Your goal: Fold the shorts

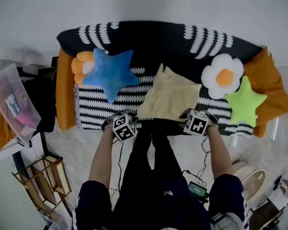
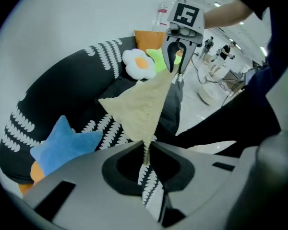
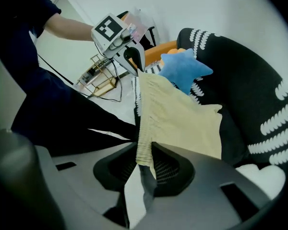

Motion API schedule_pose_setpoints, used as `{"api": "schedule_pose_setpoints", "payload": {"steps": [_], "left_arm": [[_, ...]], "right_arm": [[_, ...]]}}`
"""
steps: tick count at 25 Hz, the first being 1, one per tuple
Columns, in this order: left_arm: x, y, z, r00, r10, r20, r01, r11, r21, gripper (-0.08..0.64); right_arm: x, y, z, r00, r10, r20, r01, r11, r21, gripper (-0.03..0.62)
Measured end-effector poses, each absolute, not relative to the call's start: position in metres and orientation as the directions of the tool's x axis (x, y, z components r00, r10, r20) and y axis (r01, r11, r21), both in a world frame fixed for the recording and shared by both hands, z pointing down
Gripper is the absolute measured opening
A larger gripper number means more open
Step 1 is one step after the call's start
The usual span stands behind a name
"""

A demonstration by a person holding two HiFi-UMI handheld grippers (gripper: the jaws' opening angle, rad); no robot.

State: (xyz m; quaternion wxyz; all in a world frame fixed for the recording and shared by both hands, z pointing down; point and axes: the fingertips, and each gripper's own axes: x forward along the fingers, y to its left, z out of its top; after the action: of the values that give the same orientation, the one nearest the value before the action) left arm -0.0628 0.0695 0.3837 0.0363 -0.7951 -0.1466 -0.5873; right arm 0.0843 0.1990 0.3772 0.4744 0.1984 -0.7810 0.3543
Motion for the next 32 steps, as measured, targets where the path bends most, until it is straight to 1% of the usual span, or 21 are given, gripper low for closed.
{"api": "schedule_pose_setpoints", "payload": {"steps": [3,5,8,11,14,17,21,23,25,28,30,32], "left_arm": [[-0.091,0.118,0.365,0.199,0.321,0.926,0.421,-0.881,0.215,0.040],[-0.113,0.145,0.356,0.146,0.375,0.916,0.493,-0.830,0.261,0.040],[-0.138,0.170,0.340,0.115,0.452,0.884,0.497,-0.797,0.343,0.040],[-0.144,0.174,0.326,0.117,0.494,0.862,0.482,-0.787,0.385,0.040],[-0.123,0.152,0.315,0.142,0.462,0.875,0.499,-0.797,0.340,0.040],[-0.073,0.105,0.286,0.205,0.390,0.898,0.533,-0.813,0.232,0.039],[0.014,0.037,0.201,0.364,0.244,0.899,0.576,-0.817,-0.012,0.039],[0.047,0.013,0.152,0.443,0.191,0.876,0.582,-0.804,-0.120,0.039],[0.066,-0.003,0.110,0.492,0.161,0.856,0.586,-0.788,-0.188,0.040],[0.073,-0.005,0.083,0.486,0.165,0.858,0.631,-0.746,-0.213,0.038],[0.065,0.011,0.094,0.424,0.180,0.887,0.690,-0.699,-0.188,0.040],[0.048,0.039,0.127,0.338,0.213,0.917,0.749,-0.651,-0.125,0.040]], "right_arm": [[0.051,0.243,0.354,-0.537,0.089,0.839,-0.623,0.629,-0.466,0.098],[0.027,0.268,0.336,-0.587,0.118,0.801,-0.600,0.600,-0.529,0.098],[-0.001,0.296,0.315,-0.629,0.129,0.767,-0.585,0.570,-0.576,0.098],[-0.003,0.304,0.311,-0.614,0.073,0.786,-0.625,0.563,-0.541,0.098],[0.021,0.283,0.306,-0.596,-0.028,0.802,-0.686,0.536,-0.491,0.098],[0.074,0.236,0.283,-0.531,-0.147,0.835,-0.750,0.541,-0.382,0.098],[0.159,0.163,0.198,-0.354,-0.346,0.869,-0.791,0.606,-0.082,0.098],[0.189,0.138,0.142,-0.265,-0.429,0.864,-0.786,0.615,0.065,0.098],[0.207,0.123,0.097,-0.203,-0.482,0.852,-0.760,0.626,0.173,0.098],[0.211,0.122,0.075,-0.189,-0.501,0.844,-0.716,0.659,0.231,0.098],[0.203,0.139,0.093,-0.203,-0.465,0.862,-0.687,0.695,0.213,0.100],[0.189,0.167,0.132,-0.212,-0.393,0.895,-0.663,0.730,0.164,0.100]]}}
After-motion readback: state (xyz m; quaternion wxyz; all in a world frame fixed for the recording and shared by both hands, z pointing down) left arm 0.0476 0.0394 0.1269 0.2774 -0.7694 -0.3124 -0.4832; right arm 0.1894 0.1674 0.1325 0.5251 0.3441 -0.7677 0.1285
